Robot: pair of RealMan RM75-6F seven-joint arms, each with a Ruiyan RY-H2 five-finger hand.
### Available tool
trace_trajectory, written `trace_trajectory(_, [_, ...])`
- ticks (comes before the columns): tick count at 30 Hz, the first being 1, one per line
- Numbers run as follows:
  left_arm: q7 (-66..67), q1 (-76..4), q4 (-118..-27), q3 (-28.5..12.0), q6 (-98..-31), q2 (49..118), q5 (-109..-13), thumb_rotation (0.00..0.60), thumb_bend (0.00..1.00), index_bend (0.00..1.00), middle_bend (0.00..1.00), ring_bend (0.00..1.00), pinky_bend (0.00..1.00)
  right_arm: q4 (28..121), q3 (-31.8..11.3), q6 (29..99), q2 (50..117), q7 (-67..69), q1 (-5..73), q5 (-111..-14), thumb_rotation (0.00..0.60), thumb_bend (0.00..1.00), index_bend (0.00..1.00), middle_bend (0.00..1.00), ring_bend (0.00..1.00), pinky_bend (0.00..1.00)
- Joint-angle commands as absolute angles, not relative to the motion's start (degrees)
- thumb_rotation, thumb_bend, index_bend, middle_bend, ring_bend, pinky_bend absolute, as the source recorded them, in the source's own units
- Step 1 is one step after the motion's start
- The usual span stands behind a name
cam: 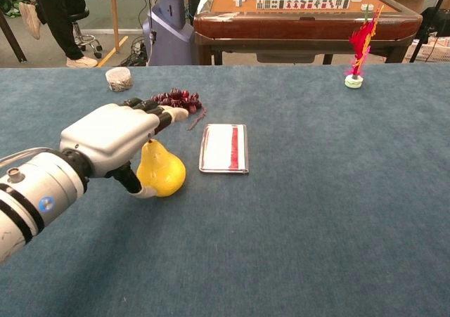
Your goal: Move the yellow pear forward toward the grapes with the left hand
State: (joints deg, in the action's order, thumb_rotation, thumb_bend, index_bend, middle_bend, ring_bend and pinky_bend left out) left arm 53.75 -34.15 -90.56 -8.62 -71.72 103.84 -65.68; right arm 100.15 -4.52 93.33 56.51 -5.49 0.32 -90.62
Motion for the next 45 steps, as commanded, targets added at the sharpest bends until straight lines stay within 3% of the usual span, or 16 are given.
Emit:
trace_trajectory(1, [54.22, -34.41, -90.31, -8.94, -71.82, 104.0, -65.12, 0.6, 0.0, 0.0, 0.0, 0.0, 0.0, 100.14, -4.56, 93.4, 56.5, -5.48, 0.3, -90.64, 0.6, 0.1, 0.46, 0.3, 0.22, 0.33])
trace_trajectory(21, [56.84, -38.09, -87.21, -12.98, -70.02, 105.55, -56.37, 0.6, 0.0, 0.0, 0.0, 0.0, 0.0, 100.18, -4.75, 93.69, 56.2, -4.88, 0.06, -90.52, 0.6, 0.1, 0.46, 0.3, 0.22, 0.33])
trace_trajectory(45, [59.01, -38.85, -94.51, -9.27, -73.66, 103.6, -58.83, 0.6, 0.0, 0.0, 0.0, 0.0, 0.0, 100.41, -4.72, 94.01, 56.07, -4.7, -0.11, -90.97, 0.6, 0.1, 0.46, 0.3, 0.22, 0.33])
